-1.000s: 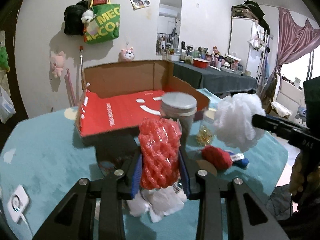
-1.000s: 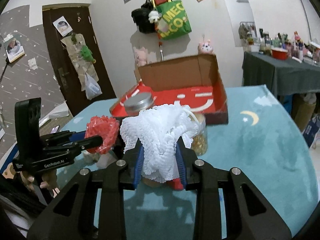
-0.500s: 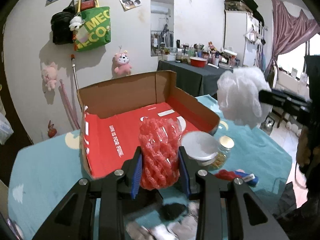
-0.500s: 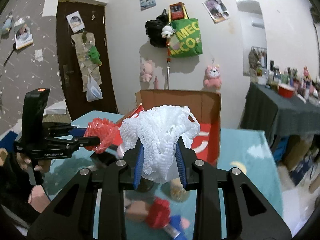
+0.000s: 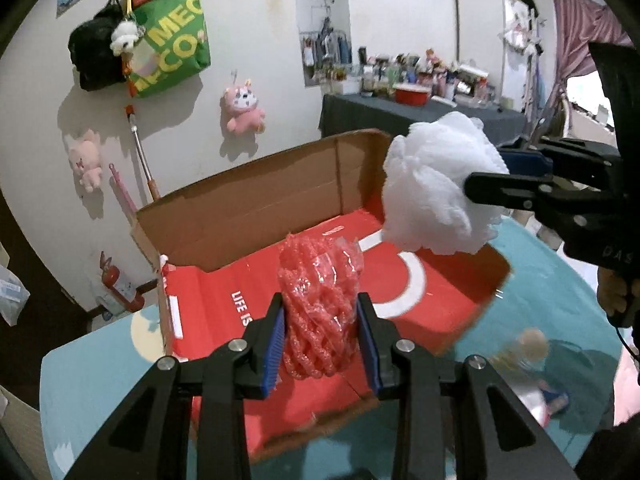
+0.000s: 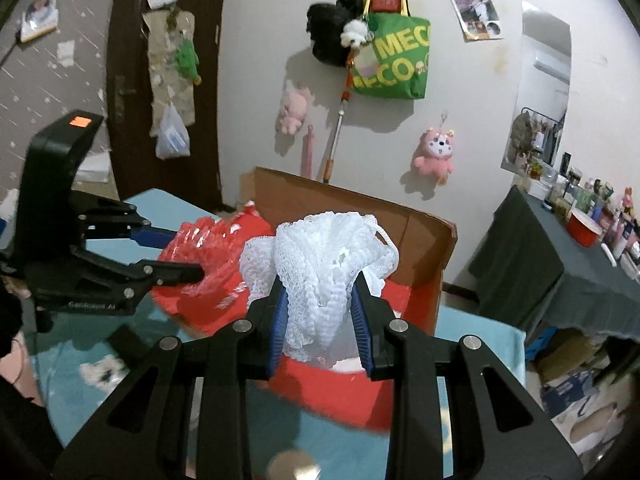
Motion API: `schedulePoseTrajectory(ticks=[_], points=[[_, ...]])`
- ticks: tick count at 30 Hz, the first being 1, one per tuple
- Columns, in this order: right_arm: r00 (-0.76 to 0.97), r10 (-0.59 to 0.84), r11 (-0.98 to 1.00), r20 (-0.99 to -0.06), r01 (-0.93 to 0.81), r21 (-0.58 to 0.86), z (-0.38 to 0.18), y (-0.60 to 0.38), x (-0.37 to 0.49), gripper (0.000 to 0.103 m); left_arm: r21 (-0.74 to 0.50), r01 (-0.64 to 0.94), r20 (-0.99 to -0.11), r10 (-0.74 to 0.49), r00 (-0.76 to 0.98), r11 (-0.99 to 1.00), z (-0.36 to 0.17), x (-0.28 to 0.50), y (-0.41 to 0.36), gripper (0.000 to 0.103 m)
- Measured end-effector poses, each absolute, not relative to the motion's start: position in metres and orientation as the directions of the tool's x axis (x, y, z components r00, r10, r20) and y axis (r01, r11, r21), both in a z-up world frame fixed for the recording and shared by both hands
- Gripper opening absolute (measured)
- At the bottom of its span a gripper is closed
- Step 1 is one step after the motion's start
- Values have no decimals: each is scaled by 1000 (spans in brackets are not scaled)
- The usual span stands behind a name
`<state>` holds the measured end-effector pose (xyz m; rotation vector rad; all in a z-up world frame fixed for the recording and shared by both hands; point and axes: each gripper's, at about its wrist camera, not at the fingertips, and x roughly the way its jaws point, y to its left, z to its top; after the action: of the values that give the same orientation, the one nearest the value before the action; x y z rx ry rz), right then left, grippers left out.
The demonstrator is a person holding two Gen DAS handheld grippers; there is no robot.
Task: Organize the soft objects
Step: 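Carry both items into the red box and open both grippers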
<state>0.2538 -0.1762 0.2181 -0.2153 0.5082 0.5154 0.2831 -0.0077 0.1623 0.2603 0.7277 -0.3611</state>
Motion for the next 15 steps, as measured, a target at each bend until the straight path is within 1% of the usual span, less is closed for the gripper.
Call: schedulePoseTrajectory(ticks=[3, 5, 7, 15], points=[[725, 406, 856, -557, -514, -46, 208, -169, 293, 28, 113, 390, -709, -201, 676, 914, 150, 315, -10, 36], [718, 381, 868, -582, -495, -42, 199, -163, 319, 28, 99, 376, -727, -191, 660, 921, 142, 335, -9, 36], [689, 377, 875, -619, -484, -5, 187, -158, 348, 28, 80, 356, -745, -181, 642, 931, 133, 355, -9, 36], [624, 336, 901, -706, -431, 47, 149, -139, 413, 28, 74, 342, -779, -160, 606, 937, 107, 406, -14, 37]])
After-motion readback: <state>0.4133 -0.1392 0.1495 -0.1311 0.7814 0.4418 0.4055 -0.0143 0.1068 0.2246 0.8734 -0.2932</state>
